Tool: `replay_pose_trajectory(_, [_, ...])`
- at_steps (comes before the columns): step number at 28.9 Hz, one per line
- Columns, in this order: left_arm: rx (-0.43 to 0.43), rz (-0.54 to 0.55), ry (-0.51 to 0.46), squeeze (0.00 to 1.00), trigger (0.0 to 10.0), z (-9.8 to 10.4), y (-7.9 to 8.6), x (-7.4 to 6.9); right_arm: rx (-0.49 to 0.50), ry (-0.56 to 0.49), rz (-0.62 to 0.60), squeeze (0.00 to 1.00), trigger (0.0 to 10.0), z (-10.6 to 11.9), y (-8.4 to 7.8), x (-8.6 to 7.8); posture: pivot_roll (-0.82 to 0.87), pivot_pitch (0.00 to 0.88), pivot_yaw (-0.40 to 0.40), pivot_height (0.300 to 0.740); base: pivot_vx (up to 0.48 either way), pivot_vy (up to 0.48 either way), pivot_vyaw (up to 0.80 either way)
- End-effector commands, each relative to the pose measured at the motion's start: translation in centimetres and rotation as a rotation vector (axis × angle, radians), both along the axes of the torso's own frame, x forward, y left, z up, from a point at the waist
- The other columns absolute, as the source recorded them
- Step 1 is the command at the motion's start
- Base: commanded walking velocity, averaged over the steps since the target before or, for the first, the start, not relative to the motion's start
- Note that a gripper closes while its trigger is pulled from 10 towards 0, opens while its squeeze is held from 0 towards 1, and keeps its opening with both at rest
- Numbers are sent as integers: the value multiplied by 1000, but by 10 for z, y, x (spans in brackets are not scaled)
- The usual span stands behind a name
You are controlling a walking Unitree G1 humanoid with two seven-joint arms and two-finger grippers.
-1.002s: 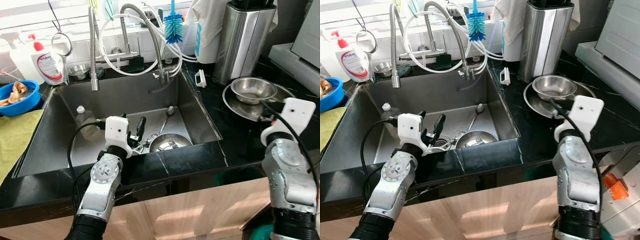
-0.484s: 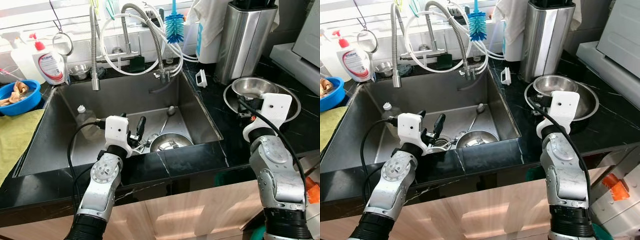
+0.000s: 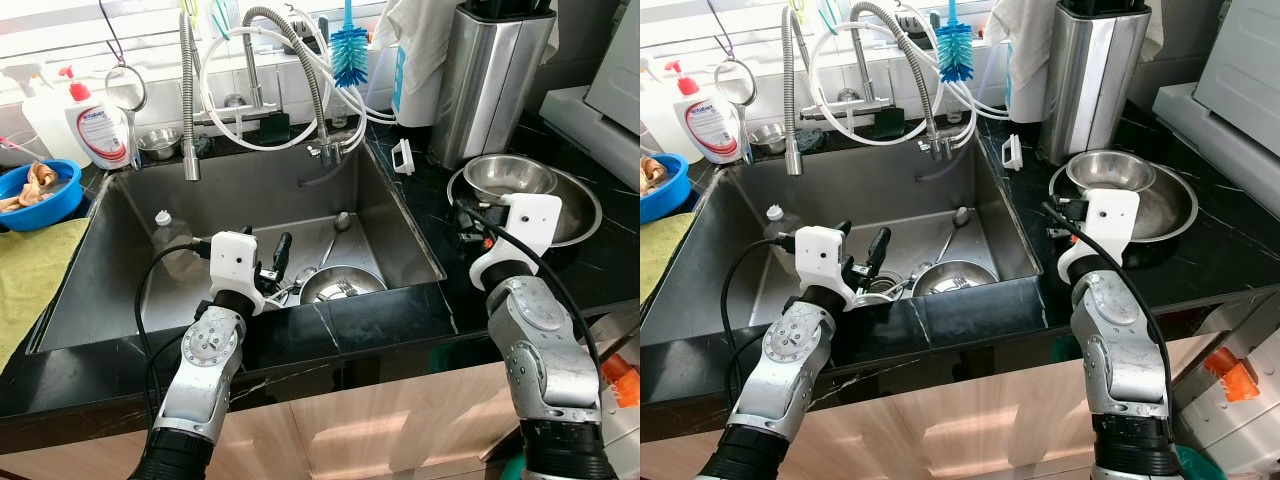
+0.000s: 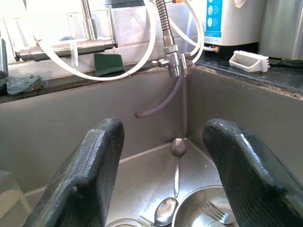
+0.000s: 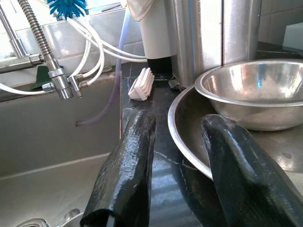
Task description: Kitchen organization
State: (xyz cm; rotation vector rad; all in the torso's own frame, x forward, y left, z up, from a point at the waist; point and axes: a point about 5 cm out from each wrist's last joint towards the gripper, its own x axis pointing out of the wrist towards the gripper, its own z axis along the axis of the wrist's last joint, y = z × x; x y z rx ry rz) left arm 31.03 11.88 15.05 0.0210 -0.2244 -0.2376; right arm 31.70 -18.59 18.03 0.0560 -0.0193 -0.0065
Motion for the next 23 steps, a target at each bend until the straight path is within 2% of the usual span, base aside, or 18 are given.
replay_pose_trajectory(1, [21,13,9,0,10000,-2,2,1,18,25,-1,0,10000,-6,1,0,-111,0,77,740,0,0,0])
replay_pose_trajectory(23, [21,11,6,0,10000,0,3,2,48,58,-36,0,10000,-12,-3,-2,-111,0,82,740,0,0,0])
